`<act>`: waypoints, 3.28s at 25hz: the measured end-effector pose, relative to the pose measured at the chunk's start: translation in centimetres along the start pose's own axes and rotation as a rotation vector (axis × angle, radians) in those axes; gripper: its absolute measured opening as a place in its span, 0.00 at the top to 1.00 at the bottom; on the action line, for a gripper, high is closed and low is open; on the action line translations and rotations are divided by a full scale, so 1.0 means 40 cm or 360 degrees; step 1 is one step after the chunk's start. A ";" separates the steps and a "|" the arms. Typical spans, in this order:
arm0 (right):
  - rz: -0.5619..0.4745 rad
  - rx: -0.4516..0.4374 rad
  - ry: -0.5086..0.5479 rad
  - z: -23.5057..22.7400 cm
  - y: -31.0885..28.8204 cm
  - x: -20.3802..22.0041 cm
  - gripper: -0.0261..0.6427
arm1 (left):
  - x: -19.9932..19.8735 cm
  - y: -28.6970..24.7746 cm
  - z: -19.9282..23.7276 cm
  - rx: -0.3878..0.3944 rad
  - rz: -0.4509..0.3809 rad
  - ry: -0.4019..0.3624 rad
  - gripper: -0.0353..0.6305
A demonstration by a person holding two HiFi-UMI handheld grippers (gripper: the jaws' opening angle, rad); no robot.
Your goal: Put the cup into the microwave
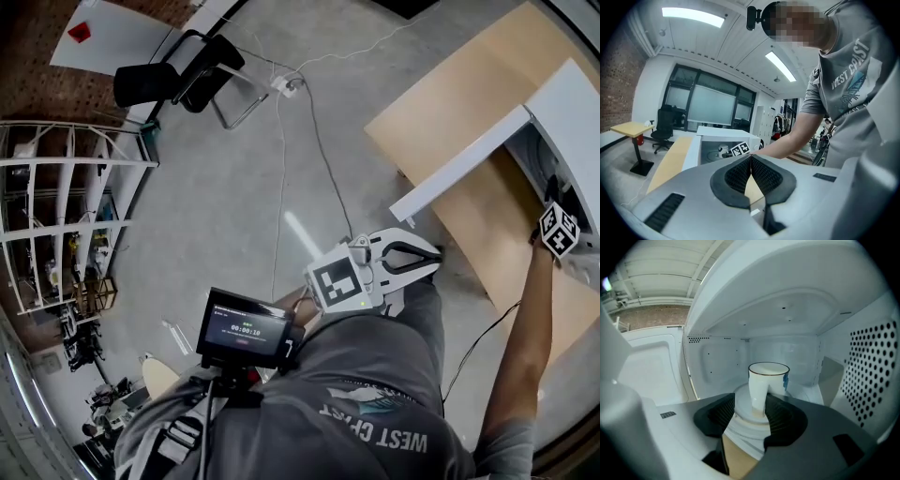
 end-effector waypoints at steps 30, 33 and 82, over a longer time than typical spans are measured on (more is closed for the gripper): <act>-0.0109 0.0139 -0.0016 0.058 0.287 -0.092 0.68 | -0.041 0.145 -0.093 0.0094 -0.0129 -0.0149 0.91; -0.0179 0.0121 -0.0031 0.075 0.379 -0.090 0.68 | -0.035 0.159 -0.116 0.0111 -0.0151 -0.0161 0.91; -0.0562 0.0064 0.0204 0.181 2.126 0.166 0.93 | -0.103 0.006 -0.953 0.0557 -0.0271 -0.0530 0.91</act>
Point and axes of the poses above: the fingertips, and each gripper's own axes: y backward along the fingers, z to its left, x out of its underside, the point moved 10 cm from there along y, backward along the fingers, and after that the axes turned 6 degrees about z, right-handed, at the moved point
